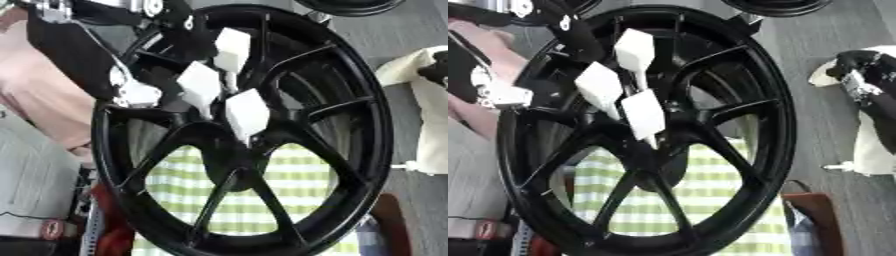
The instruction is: Pull the pin out of the wheel hub.
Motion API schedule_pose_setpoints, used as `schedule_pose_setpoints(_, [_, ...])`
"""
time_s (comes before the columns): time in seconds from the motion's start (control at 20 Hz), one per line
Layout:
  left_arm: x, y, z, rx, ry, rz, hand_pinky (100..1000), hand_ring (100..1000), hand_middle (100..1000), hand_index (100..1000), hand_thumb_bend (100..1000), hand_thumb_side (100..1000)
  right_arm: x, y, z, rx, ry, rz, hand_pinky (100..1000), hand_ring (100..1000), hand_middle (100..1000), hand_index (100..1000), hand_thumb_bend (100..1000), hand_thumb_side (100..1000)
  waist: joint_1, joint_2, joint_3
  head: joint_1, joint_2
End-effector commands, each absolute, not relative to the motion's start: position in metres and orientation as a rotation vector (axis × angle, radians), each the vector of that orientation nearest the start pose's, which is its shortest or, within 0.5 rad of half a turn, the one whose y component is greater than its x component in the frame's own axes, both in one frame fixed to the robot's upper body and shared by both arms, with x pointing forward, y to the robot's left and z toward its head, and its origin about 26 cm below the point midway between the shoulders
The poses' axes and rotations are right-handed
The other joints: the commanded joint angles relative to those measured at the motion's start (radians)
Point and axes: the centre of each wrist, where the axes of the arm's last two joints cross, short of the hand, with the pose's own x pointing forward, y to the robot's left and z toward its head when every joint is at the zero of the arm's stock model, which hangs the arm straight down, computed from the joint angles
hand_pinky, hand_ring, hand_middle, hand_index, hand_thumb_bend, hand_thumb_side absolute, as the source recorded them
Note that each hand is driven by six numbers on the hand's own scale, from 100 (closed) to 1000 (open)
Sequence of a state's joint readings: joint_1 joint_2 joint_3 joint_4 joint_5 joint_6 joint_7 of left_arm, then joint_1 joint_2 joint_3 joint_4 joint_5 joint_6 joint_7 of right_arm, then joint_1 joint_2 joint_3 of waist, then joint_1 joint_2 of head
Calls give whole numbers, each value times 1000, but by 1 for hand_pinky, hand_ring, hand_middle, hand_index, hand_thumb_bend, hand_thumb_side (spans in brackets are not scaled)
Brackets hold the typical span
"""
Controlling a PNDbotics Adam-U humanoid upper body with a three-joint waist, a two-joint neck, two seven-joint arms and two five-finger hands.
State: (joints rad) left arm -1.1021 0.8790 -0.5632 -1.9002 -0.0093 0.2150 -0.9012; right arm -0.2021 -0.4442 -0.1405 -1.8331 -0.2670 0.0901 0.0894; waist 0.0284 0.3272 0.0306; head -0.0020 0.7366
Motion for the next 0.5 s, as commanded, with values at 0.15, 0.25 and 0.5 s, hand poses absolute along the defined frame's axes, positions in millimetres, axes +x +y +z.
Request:
schedule_pose_setpoints(0.15, [305,174,371,319,-1436,-2141,870,818,827,927,177,394,306,-339,170,-88,-1972,251,909,736,575,690,213,357,-4,-14,-3,5,-11])
schedule_pose_setpoints(0.25, [307,175,369,336,-1432,-2146,880,836,848,926,189,382,306,-339,171,-85,-1973,251,909,735,575,689,212,359,-4,-10,-4,5,-13])
schedule_pose_setpoints(0.5, [312,175,362,346,-1414,-2168,884,843,850,926,190,393,306,-338,170,-79,-1973,250,909,735,575,689,212,360,-7,-3,-6,7,-16])
